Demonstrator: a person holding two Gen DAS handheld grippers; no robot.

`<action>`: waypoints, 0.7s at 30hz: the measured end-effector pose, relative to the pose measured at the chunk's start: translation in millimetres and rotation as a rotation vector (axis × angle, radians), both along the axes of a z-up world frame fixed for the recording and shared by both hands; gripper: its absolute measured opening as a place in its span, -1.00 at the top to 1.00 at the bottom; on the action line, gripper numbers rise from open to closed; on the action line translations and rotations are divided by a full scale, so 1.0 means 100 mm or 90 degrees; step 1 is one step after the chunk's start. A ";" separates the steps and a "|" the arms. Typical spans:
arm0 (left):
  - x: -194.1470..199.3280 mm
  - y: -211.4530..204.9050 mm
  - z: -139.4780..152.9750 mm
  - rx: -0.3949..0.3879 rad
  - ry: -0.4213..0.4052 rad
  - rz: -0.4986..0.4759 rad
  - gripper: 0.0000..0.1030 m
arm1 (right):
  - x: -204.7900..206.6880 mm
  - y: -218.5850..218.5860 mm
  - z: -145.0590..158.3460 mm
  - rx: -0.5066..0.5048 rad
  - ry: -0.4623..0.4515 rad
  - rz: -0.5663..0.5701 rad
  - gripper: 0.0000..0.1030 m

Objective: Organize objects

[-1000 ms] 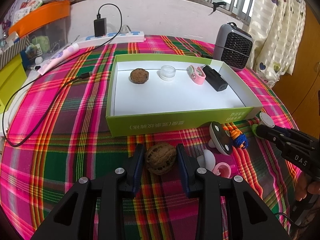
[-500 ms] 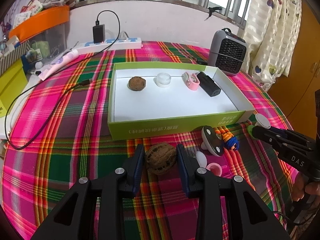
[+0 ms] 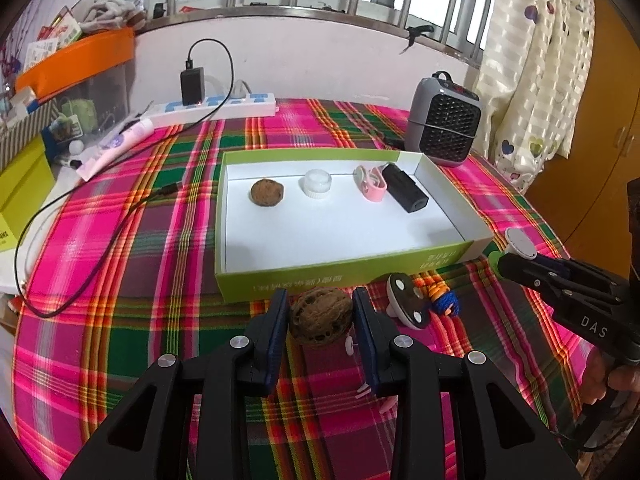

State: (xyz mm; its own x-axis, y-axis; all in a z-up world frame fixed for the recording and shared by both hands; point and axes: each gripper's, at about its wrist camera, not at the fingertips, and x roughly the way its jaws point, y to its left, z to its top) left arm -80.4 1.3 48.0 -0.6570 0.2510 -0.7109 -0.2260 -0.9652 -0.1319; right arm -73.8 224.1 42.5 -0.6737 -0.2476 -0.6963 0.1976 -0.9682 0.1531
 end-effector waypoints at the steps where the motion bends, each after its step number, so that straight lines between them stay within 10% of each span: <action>1: -0.01 0.00 0.01 -0.001 0.000 0.001 0.41 | -0.01 0.00 0.01 -0.002 0.000 0.001 0.44; 21: -0.31 -0.02 0.15 -0.011 0.019 0.006 0.41 | -0.31 -0.05 0.14 -0.008 0.017 0.008 0.45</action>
